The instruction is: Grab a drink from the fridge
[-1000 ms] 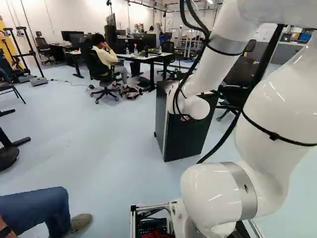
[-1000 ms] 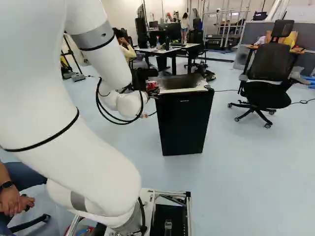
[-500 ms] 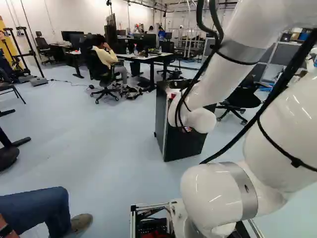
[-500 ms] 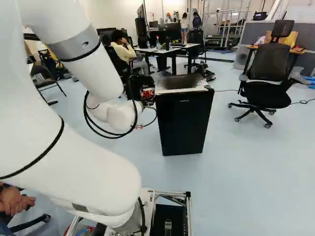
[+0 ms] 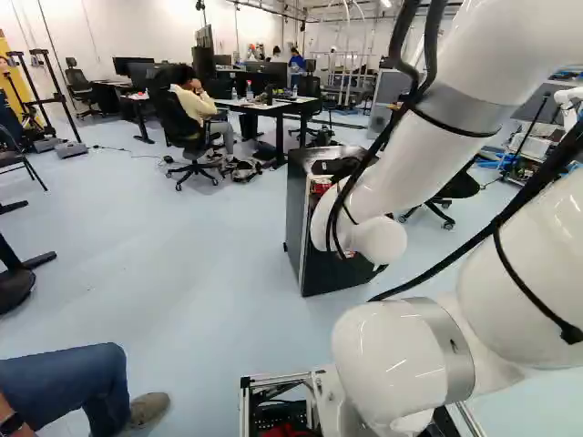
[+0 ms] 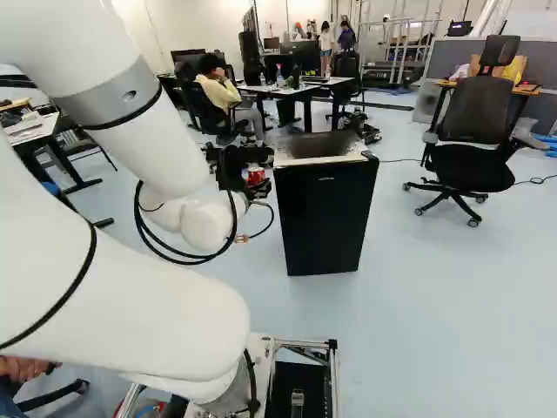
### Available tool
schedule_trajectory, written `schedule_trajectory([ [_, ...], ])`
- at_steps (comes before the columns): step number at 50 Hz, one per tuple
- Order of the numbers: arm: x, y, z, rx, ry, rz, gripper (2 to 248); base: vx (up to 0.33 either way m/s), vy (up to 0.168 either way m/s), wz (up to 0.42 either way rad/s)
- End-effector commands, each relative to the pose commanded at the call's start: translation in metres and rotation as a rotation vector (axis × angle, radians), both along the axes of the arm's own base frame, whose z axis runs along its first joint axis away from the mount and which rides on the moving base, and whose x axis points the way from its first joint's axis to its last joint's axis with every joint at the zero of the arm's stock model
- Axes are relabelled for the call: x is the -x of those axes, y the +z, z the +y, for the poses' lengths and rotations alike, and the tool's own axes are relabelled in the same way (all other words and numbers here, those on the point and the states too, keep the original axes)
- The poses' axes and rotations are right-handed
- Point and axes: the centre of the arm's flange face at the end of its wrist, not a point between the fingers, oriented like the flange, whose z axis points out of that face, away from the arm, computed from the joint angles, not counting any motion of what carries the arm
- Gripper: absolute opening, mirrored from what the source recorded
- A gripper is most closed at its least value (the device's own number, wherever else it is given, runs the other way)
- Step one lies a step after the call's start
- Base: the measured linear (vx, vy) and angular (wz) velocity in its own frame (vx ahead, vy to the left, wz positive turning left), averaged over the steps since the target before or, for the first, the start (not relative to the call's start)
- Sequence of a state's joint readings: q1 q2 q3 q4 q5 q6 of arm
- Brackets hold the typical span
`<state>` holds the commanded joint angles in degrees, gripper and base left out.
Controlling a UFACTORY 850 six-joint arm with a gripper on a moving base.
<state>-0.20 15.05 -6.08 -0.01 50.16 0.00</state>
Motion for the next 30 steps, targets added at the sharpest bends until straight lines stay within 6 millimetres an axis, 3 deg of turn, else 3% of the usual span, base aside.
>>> schedule_trajectory([
  [30, 0.0072, -0.0028, 0.0010, 0.000, 0.003, 0.005, 97, 0.000, 0.000, 0.000],
])
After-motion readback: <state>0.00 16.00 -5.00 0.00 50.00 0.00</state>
